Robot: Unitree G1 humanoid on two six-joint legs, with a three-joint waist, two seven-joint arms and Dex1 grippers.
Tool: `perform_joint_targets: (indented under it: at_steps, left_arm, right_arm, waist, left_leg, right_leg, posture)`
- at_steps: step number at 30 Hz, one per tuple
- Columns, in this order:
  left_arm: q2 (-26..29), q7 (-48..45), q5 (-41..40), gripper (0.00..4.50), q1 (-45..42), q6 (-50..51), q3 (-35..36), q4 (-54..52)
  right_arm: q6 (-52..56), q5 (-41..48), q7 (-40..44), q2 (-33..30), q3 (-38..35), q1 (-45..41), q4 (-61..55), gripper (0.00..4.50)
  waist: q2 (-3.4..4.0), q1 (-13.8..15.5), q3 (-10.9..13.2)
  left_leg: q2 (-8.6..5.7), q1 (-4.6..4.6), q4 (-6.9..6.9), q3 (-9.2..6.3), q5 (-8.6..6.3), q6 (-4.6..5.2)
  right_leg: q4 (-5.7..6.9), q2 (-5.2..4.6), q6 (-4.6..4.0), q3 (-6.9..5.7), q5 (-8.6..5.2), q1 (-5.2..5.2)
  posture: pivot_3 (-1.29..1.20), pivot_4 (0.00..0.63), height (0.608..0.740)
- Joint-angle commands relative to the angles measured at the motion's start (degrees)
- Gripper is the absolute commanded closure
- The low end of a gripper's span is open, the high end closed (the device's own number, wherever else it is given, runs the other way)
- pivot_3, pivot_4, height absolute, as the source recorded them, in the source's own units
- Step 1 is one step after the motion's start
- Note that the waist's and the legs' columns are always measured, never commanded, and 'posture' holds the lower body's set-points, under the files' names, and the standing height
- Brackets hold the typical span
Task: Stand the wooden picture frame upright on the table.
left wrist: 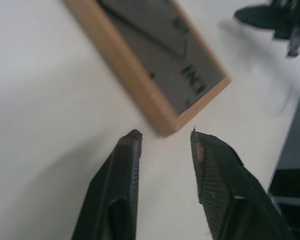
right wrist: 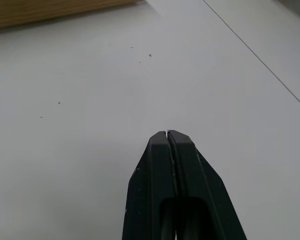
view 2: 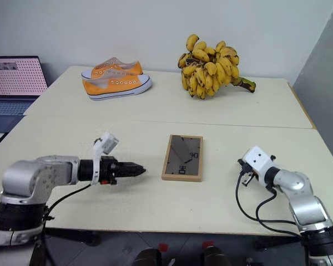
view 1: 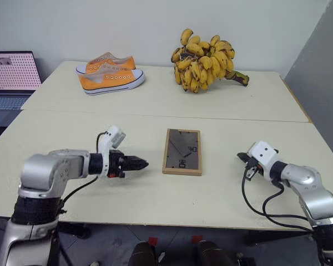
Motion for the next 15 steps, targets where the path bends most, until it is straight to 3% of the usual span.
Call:
perform_joint_targets:
  at_steps: [1,5,15]
  left_arm:
    - [-2.72,3.88,-2.08,1.79,-1.8,4.88,2.48,2.06]
    - [-5.55,7.15,-2.7,0.95,-3.65,9.88,4.73,6.59]
    - [-7.63,11.07,-2.36,0.95,-5.56,11.61,3.25,12.54]
  right_arm:
    - [-2.46,0.0,0.43,0.49,0.04,-2.48,0.65,4.5]
    - [-3.57,-1.48,-0.01,2.1,2.23,-3.15,0.24,4.5]
    - [-5.27,-3.69,-1.8,7.66,6.64,-4.19,2.79,4.5]
  waist:
    - [0.0,-0.14,0.0]
    - [0.0,-0.6,0.0]
    - [0.01,-0.78,0.0]
  left_leg:
    - [0.0,0.0,0.0,0.0,0.0,0.0]
    - [0.01,0.0,-0.01,-0.05,0.0,0.0]
    - [0.01,0.0,0.0,-0.05,0.01,-0.02]
  right_leg:
    - [0.01,0.0,-0.07,0.0,0.04,-0.01]
    - [0.03,0.01,-0.15,-0.03,0.08,-0.01]
    - [0.05,0.0,-0.15,-0.03,0.08,0.0]
  posture:
    - [0.0,0.15,0.74]
    - [0.0,0.15,0.74]
    - [0.0,0.15,0.74]
